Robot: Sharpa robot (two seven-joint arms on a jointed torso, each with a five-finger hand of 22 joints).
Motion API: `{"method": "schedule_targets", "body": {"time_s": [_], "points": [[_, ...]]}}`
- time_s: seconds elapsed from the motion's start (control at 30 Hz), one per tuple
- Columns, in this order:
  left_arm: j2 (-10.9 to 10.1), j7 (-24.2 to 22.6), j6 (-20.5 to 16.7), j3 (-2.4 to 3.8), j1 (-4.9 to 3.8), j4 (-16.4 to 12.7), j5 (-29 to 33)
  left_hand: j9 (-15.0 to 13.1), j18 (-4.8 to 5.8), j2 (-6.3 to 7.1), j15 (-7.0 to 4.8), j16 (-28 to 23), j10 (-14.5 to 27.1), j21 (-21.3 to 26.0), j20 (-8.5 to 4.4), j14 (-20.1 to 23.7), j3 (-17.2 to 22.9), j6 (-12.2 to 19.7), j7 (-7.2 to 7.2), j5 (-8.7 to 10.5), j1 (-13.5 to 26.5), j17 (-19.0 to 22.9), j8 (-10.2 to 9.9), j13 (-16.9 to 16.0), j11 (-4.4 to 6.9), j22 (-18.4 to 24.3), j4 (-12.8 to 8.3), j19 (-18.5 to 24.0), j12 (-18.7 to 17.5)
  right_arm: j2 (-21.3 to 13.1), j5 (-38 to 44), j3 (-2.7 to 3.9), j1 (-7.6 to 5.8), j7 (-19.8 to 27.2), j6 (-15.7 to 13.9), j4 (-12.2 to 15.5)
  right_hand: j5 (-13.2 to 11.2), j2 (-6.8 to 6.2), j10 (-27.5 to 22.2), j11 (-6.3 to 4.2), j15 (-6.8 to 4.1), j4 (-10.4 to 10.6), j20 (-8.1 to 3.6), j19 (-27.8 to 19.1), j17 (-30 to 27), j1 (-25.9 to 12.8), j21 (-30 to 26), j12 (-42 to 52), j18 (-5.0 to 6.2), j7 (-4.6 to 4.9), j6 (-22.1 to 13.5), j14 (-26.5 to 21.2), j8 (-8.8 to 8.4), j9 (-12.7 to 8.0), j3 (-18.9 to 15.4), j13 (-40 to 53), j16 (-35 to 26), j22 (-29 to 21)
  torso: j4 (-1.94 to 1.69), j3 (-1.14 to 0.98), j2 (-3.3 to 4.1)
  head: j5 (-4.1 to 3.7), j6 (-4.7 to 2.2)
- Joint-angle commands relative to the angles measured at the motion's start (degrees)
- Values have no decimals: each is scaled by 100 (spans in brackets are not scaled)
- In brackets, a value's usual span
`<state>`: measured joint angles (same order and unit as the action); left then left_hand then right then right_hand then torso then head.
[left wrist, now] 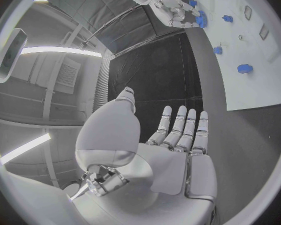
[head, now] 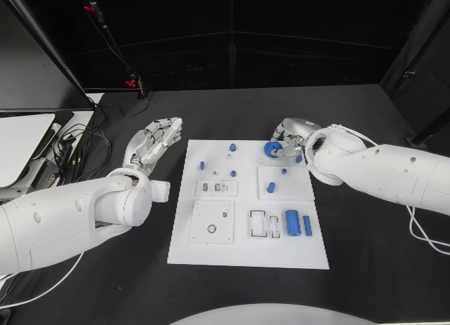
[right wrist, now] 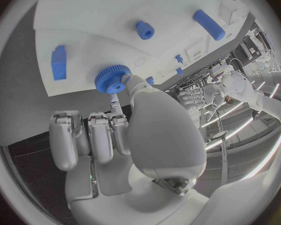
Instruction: Assemble the parts on the task board
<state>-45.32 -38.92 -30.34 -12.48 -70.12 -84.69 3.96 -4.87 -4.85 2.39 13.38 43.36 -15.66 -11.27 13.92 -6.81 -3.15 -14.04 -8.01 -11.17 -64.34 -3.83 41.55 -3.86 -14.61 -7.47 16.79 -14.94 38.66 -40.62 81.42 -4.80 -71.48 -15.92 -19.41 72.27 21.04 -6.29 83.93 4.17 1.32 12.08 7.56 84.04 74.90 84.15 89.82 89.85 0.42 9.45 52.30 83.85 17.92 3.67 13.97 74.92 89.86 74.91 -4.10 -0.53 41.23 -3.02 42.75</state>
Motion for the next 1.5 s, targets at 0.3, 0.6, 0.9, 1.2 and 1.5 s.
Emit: {"method": "schedule_targets", "body": {"time_s": [0.3, 0.6, 0.9, 1.2, 1.5], "points": [[9, -1903, 42, 5, -9, -2, -17, 14, 60, -81, 55, 40, -18, -27, 18, 4, 35, 1, -901, -25, -8, 7, 36, 10, -35, -7, 11, 29, 27, -130, -89, 14, -23, 446, -886, 462, -30, 14, 607, -41, -41, -28, -37, 596, 1510, -98, 18, 15, -42, -209, 663, 615, -94, 25, -7, 1508, 14, 1509, -4, 2, -2, 10, -18], [14, -1895, 40, 5, -9, 5, -17, 14, 60, -81, 55, 40, -18, -27, 18, 4, 35, 1, -901, -25, -8, 7, 36, 10, -35, -7, 11, 29, 27, 54, -181, 19, -26, 513, -779, 593, -76, 9, 607, -36, -43, -33, -39, 596, 1510, -135, 18, 15, -42, -201, 682, 615, -160, 20, -18, 1508, 14, 1509, -3, 1, 0, 38, -29], [25, -1892, 36, 5, -9, 12, -17, 17, 60, -87, 57, 42, -20, -31, 21, 3, 36, 0, -901, -29, -11, 7, 38, 10, -37, -10, 10, 27, 29, 426, -198, 22, -32, 533, -532, 489, -119, 8, 607, -25, -42, -35, -38, 596, 1510, -173, 18, 15, -42, -186, 682, 615, -241, 13, -30, 1508, 14, 1509, -6, 0, -3, 56, -29], [59, -1886, 39, 5, -10, 26, -17, 17, 60, -87, 57, 42, -20, -31, 21, 3, 36, 0, -901, -29, -11, 7, 38, 10, -37, -10, 10, 27, 29, 935, -166, 23, -35, 477, -133, 139, -134, 7, 607, -18, -40, -32, -37, 596, 1510, -196, 18, 15, -42, -179, 682, 615, -279, 12, -39, 1508, 14, 1509, -3, 1, 3, 102, -29], [67, -1886, 32, 5, -10, 33, -17, 17, 60, -87, 57, 42, -20, -31, 21, 3, 36, 0, -901, -29, -11, 7, 38, 10, -37, -10, 10, 27, 29, 1222, -132, 22, -32, 458, 188, -137, -164, -8, 607, -10, -37, -39, -34, 596, 1510, -220, 18, 15, -42, -171, 683, 615, -332, 12, -56, 1508, 14, 1509, 7, 1, 1, 127, -9]]}}
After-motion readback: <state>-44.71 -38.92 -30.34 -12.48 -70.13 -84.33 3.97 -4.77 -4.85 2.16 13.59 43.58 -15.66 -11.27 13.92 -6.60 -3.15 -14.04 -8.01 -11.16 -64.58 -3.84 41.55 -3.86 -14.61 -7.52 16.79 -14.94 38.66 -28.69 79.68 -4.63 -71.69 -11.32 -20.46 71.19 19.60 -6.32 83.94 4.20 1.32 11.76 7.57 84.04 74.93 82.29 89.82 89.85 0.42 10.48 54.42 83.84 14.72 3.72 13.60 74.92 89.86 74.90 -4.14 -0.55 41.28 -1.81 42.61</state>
